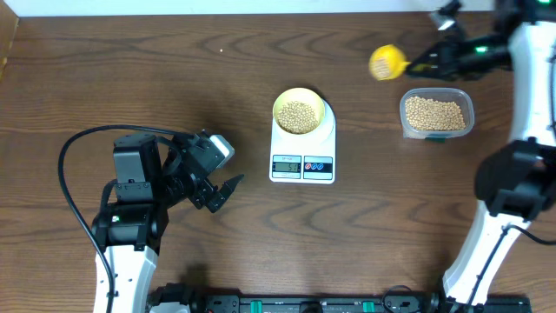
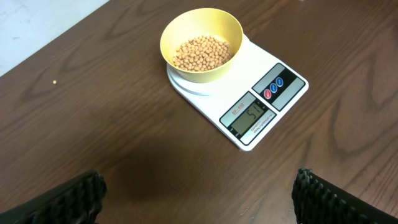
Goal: Scoop item into bowl and weigh 50g on scale
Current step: 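Carry the empty scoop right back toward the soybean tub, then dip the scoop into the soybean tub with the right gripper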
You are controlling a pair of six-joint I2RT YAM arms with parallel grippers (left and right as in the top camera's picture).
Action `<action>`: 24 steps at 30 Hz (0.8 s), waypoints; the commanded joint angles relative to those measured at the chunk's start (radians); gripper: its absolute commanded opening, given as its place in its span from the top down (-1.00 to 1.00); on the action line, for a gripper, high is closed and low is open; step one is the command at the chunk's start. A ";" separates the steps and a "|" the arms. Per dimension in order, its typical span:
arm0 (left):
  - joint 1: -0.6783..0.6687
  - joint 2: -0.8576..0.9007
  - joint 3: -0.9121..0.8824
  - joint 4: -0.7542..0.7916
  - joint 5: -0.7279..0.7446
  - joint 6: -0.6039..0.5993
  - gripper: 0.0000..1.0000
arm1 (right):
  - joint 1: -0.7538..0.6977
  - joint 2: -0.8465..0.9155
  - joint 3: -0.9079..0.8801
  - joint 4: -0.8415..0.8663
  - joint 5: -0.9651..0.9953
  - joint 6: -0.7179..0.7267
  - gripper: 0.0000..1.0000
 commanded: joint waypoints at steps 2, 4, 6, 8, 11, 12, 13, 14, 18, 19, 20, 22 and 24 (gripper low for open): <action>-0.002 0.001 -0.002 0.000 0.013 0.003 -0.95 | -0.074 -0.070 0.022 -0.004 0.098 -0.015 0.98; -0.002 0.001 -0.002 0.000 0.013 0.003 -0.95 | -0.105 -0.080 0.022 -0.004 0.165 0.001 0.98; -0.002 0.001 -0.002 0.000 0.013 0.003 -0.95 | -0.122 -0.087 0.022 -0.004 0.250 0.026 0.98; -0.002 0.001 -0.002 0.000 0.013 0.003 -0.95 | -0.127 -0.089 0.022 -0.004 0.324 0.040 0.98; -0.002 0.001 -0.002 0.000 0.013 0.003 -0.95 | -0.115 -0.089 0.020 -0.004 0.420 0.051 0.98; -0.002 0.001 -0.002 0.000 0.013 0.003 -0.95 | -0.110 -0.089 0.019 -0.004 0.440 0.051 0.98; -0.002 0.001 -0.002 0.000 0.013 0.003 -0.95 | -0.103 -0.089 0.019 -0.004 0.462 0.053 0.98; -0.002 0.001 -0.002 0.000 0.013 0.003 -0.95 | -0.097 -0.089 0.019 -0.004 0.483 0.058 0.98; -0.002 0.001 -0.002 0.000 0.013 0.003 -0.95 | -0.077 -0.089 0.019 -0.004 0.562 0.071 0.98; -0.002 0.001 -0.002 0.000 0.013 0.003 -0.95 | -0.076 -0.089 0.019 -0.004 0.582 0.080 0.98; -0.002 0.001 -0.002 0.000 0.013 0.003 -0.95 | -0.074 -0.089 0.019 -0.004 0.599 0.089 0.98; -0.002 0.001 -0.002 0.000 0.013 0.003 -0.95 | -0.071 -0.089 0.018 -0.004 0.621 0.093 0.98; -0.002 0.001 -0.002 0.000 0.013 0.003 -0.95 | -0.060 -0.089 0.012 -0.004 0.640 0.097 0.98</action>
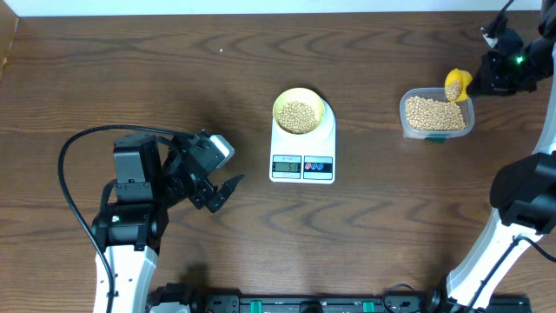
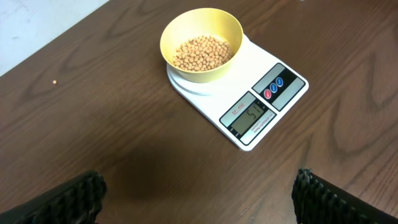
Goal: Scoop item into bowl and weigh 50g on scale
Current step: 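Dip the scoop into the soybean tub with the right gripper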
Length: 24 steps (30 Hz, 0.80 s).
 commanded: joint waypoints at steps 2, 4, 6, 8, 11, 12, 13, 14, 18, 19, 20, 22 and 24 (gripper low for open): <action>-0.002 0.001 -0.002 0.000 0.013 0.003 -0.95 | 0.030 -0.028 -0.002 -0.002 0.100 0.043 0.98; -0.002 0.001 -0.002 0.000 0.013 0.003 -0.95 | 0.045 -0.028 -0.024 -0.002 0.129 0.052 0.98; -0.002 0.001 -0.002 0.000 0.013 0.003 -0.95 | 0.058 -0.028 -0.044 -0.002 0.139 0.054 0.98; -0.002 0.001 -0.002 0.000 0.013 0.003 -0.95 | 0.070 -0.027 -0.055 -0.002 0.147 0.055 0.98; -0.002 0.001 -0.002 0.000 0.013 0.003 -0.95 | 0.097 -0.027 -0.056 -0.002 0.241 0.084 0.98; -0.002 0.001 -0.002 0.000 0.013 0.003 -0.95 | 0.108 -0.027 -0.056 -0.002 0.281 0.102 0.98; -0.002 0.001 -0.002 0.000 0.013 0.003 -0.95 | 0.119 -0.027 -0.056 -0.002 0.316 0.121 0.98; -0.002 0.001 -0.002 0.000 0.013 0.003 -0.95 | 0.130 -0.027 -0.056 0.000 0.338 0.136 0.98; -0.002 0.001 -0.002 0.000 0.013 0.003 -0.95 | 0.178 -0.027 -0.056 0.018 0.363 0.142 0.98; -0.002 0.001 -0.002 0.000 0.013 0.003 -0.95 | 0.188 -0.027 -0.056 0.023 0.375 0.144 0.98; -0.002 0.001 -0.002 0.000 0.013 0.003 -0.95 | 0.203 -0.027 -0.056 0.029 0.402 0.156 0.98; -0.002 0.001 -0.002 0.000 0.013 0.003 -0.95 | 0.234 -0.027 -0.056 0.032 0.475 0.176 0.98; -0.002 0.001 -0.002 0.000 0.013 0.003 -0.95 | 0.265 -0.027 -0.056 0.032 0.562 0.206 0.98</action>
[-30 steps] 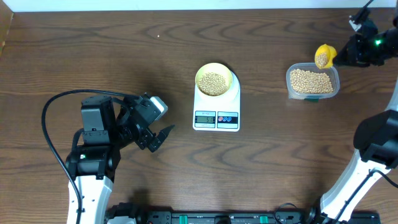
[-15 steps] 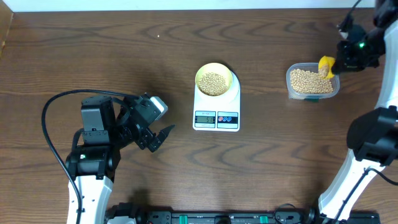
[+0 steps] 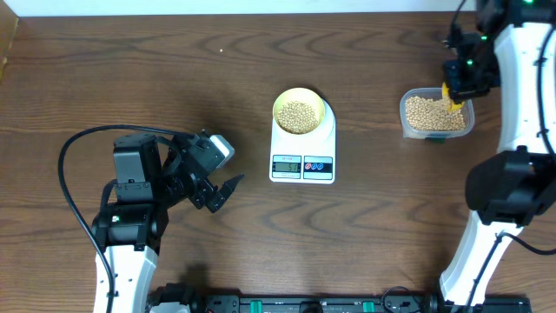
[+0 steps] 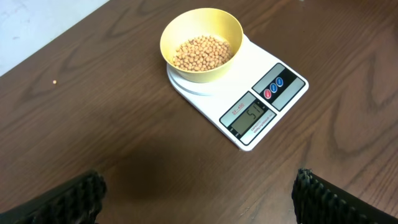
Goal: Scoop item into bowl and weigh 50g on scale
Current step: 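Dip the scoop into the soybean tub with the right gripper, then lift the scoop and swing it over the yellow bowl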
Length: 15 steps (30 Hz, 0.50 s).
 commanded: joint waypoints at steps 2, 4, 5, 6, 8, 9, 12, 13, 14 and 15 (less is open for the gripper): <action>-0.002 0.001 -0.002 0.000 0.013 0.003 -0.95 | 0.066 -0.027 -0.003 0.000 0.210 0.071 0.98; -0.002 0.001 -0.002 0.000 0.013 0.003 -0.95 | 0.084 -0.027 -0.003 0.000 0.238 0.071 0.98; -0.002 0.001 -0.002 0.000 0.013 0.003 -0.95 | 0.090 -0.027 -0.003 0.000 0.241 0.071 0.98; -0.002 0.001 -0.002 0.000 0.013 0.003 -0.95 | 0.094 -0.027 -0.003 0.000 0.241 0.071 0.98; -0.002 0.001 -0.002 0.000 0.013 0.003 -0.95 | 0.098 -0.027 -0.003 0.000 0.233 0.071 0.98; -0.002 0.001 -0.002 0.000 0.013 0.003 -0.95 | 0.100 -0.027 -0.003 0.000 0.215 0.071 0.98; -0.002 0.001 -0.002 0.000 0.013 0.003 -0.95 | 0.100 -0.027 -0.003 0.009 0.132 0.053 0.98; -0.002 0.001 -0.002 0.000 0.013 0.003 -0.95 | 0.100 -0.027 -0.002 0.014 0.104 0.043 0.98; -0.002 0.001 -0.002 0.000 0.013 0.003 -0.95 | 0.100 -0.027 -0.002 0.020 0.079 0.035 0.98; -0.002 0.001 -0.002 0.000 0.013 0.003 -0.95 | 0.100 -0.027 0.000 0.026 0.051 0.026 0.98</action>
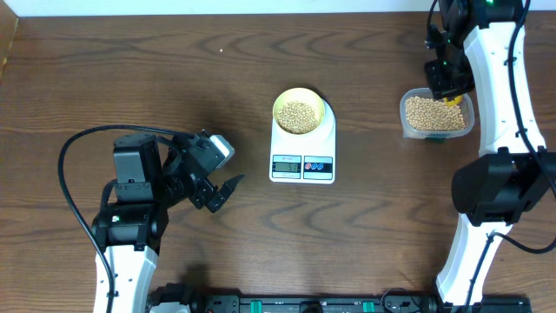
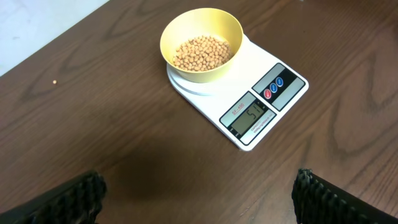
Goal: Scoop item into bowl and weigh 50g on scale
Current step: 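Lift the scoop and swing it over the yellow bowl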
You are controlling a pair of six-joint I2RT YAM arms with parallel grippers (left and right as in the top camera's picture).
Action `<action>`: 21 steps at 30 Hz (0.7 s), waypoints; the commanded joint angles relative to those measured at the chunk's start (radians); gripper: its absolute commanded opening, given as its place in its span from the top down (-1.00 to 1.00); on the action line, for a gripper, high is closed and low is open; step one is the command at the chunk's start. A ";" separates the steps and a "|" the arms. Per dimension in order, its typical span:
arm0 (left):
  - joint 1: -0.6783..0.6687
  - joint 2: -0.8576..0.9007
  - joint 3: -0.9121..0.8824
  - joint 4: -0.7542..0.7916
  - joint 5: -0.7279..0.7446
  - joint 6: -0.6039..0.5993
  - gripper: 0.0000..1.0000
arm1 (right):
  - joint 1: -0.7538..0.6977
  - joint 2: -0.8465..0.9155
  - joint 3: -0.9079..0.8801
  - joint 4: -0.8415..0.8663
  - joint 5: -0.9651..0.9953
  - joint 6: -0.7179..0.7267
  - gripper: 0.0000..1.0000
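Observation:
A yellow bowl [image 1: 300, 113] of soybeans sits on the white scale [image 1: 303, 162]. In the left wrist view the bowl [image 2: 201, 45] stands on the scale [image 2: 264, 99], whose display reads 51. My left gripper [image 1: 222, 190] rests open on the table, left of the scale and near the front. Its dark fingertips [image 2: 69, 198] frame bare wood. My right gripper [image 1: 445, 83] hangs over the far right corner of the clear container [image 1: 436, 116] of soybeans. Only a sliver of the yellow scoop [image 1: 453, 101] shows beneath it, seemingly still in its grip.
A black cable [image 1: 78, 183] loops round the left arm's base. A single stray bean [image 2: 55, 81] lies on the wood to the left of the scale. The right arm's white links [image 1: 504, 104] run down the right side of the table.
The right arm's wrist has turned and shifted a little left over the container's far right corner, and the scoop is more hidden. The left arm, bowl and scale reading are unchanged.
First my right gripper held the yellow scoop in the air left of the container. Then the scoop was at the container's right rim over the beans. After that it sat low at the far right corner, where it stays. The scale read 51 throughout.

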 commanded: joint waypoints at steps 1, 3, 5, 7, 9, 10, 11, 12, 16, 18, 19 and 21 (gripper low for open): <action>-0.002 0.001 -0.002 0.000 0.013 0.003 -0.95 | 0.002 -0.027 0.004 0.015 -0.110 -0.028 0.98; -0.002 0.001 -0.002 0.000 0.013 0.003 -0.95 | 0.003 -0.027 0.020 0.026 -0.182 -0.043 0.98; -0.002 0.001 -0.002 0.000 0.013 0.003 -0.95 | 0.006 -0.027 0.042 0.042 -0.278 -0.053 0.99; -0.002 0.001 -0.002 0.000 0.013 0.003 -0.95 | 0.011 -0.027 0.064 0.067 -0.386 -0.053 0.98; -0.002 0.001 -0.002 0.000 0.013 0.003 -0.95 | 0.022 -0.027 0.075 0.100 -0.491 -0.056 0.98; -0.002 0.001 -0.002 0.000 0.013 0.003 -0.95 | 0.031 -0.027 0.075 0.117 -0.541 -0.067 0.98; -0.002 0.001 -0.002 0.000 0.013 0.003 -0.95 | 0.042 -0.027 0.075 0.132 -0.579 -0.075 0.98; -0.002 0.001 -0.002 0.000 0.013 0.003 -0.95 | 0.056 -0.026 0.075 0.146 -0.600 -0.077 0.98; -0.002 0.001 -0.002 0.000 0.013 0.003 -0.95 | 0.144 -0.026 0.075 0.208 -0.619 -0.090 0.98; -0.002 0.001 -0.002 0.000 0.013 0.003 -0.95 | 0.188 -0.026 0.075 0.229 -0.619 -0.091 0.98; -0.002 0.001 -0.002 0.000 0.013 0.003 -0.95 | 0.211 -0.026 0.074 0.238 -0.619 -0.090 0.98; -0.002 0.001 -0.002 0.000 0.013 0.003 -0.95 | 0.252 -0.026 0.074 0.251 -0.619 -0.090 0.98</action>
